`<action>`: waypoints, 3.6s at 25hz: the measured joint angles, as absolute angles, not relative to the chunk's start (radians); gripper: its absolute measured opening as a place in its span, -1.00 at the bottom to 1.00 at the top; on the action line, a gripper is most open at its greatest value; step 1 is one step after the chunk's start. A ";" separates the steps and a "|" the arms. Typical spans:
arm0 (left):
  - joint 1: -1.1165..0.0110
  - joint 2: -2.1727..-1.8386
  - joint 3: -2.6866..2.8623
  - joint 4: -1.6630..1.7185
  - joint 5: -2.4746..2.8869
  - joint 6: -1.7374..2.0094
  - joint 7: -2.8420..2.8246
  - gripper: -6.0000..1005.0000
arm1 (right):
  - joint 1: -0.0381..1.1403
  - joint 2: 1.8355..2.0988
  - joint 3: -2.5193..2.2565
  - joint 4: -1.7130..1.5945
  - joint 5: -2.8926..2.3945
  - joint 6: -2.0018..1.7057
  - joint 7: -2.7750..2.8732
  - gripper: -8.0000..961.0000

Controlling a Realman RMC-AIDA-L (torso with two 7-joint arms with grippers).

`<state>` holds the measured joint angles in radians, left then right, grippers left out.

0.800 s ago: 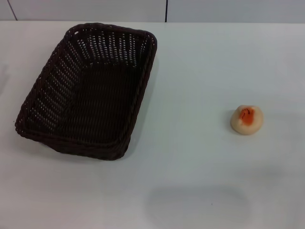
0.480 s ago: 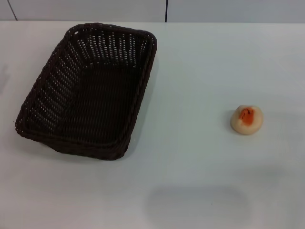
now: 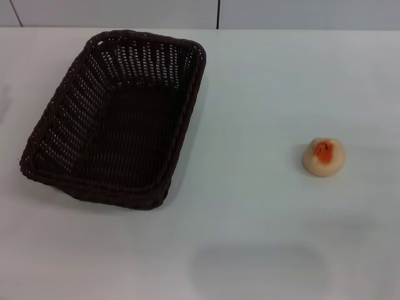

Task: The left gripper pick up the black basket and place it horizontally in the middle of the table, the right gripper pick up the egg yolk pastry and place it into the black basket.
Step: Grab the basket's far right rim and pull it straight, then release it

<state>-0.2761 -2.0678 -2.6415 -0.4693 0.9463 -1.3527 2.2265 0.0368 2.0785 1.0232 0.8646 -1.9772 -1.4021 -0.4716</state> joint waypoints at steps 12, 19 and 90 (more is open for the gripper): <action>-0.257 -2.056 -2.565 -0.570 0.990 -1.314 2.001 0.54 | 0.038 2.078 1.025 0.865 -1.977 -1.402 -0.474 0.51; -0.240 -2.025 -2.435 -0.930 1.360 -1.265 1.479 0.43 | 0.040 2.079 1.021 0.869 -1.977 -1.402 -0.478 0.51; -0.403 -2.059 -1.985 -1.300 2.540 -1.146 0.714 -0.37 | 0.043 2.079 1.011 0.881 -1.977 -1.414 -0.471 0.51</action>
